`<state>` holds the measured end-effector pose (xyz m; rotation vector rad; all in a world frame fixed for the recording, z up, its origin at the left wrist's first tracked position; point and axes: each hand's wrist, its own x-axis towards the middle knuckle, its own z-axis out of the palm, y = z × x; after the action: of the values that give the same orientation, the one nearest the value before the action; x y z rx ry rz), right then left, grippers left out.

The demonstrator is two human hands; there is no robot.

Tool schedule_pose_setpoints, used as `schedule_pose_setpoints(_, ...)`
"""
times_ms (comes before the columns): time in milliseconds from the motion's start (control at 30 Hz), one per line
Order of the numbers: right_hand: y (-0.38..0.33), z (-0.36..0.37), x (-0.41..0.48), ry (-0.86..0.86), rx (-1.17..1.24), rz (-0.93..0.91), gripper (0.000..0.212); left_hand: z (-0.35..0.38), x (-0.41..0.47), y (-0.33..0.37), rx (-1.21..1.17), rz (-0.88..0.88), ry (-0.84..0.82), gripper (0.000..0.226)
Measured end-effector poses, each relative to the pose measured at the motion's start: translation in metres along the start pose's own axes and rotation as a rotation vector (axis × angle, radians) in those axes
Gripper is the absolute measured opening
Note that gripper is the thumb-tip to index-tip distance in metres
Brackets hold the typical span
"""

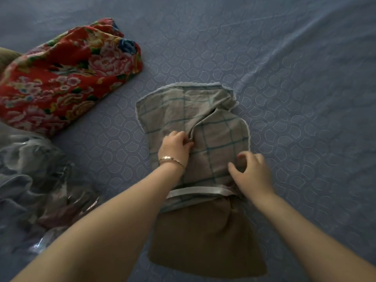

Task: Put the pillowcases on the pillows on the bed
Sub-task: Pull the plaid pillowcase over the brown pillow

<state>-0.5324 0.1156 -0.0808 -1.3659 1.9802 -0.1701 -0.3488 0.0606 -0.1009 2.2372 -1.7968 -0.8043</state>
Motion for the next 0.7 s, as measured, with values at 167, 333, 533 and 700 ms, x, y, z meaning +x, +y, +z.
schedule_pose_setpoints(167, 0.01, 0.01, 0.057, -0.015, 0.223, 0.187, 0.068, 0.011, -0.039, 0.034, -0.223, 0.421, -0.083, 0.022)
schedule_pose_setpoints(333, 0.032, 0.01, 0.077, -0.067, 0.707, 0.453, 0.035, -0.005, 0.0, 0.037, -0.12, 0.399, -0.223, 0.02)
schedule_pose_setpoints(533, 0.073, 0.003, 0.074, 0.042, 0.823, 0.609, 0.03, -0.02, 0.105, 0.03, 0.484, 0.186, -0.18, 0.043)
schedule_pose_setpoints(700, 0.065, 0.004, 0.1, -0.087, 0.644, 0.551, 0.039, -0.012, 0.123, 0.032, 0.632, 0.269, -0.156, 0.028)
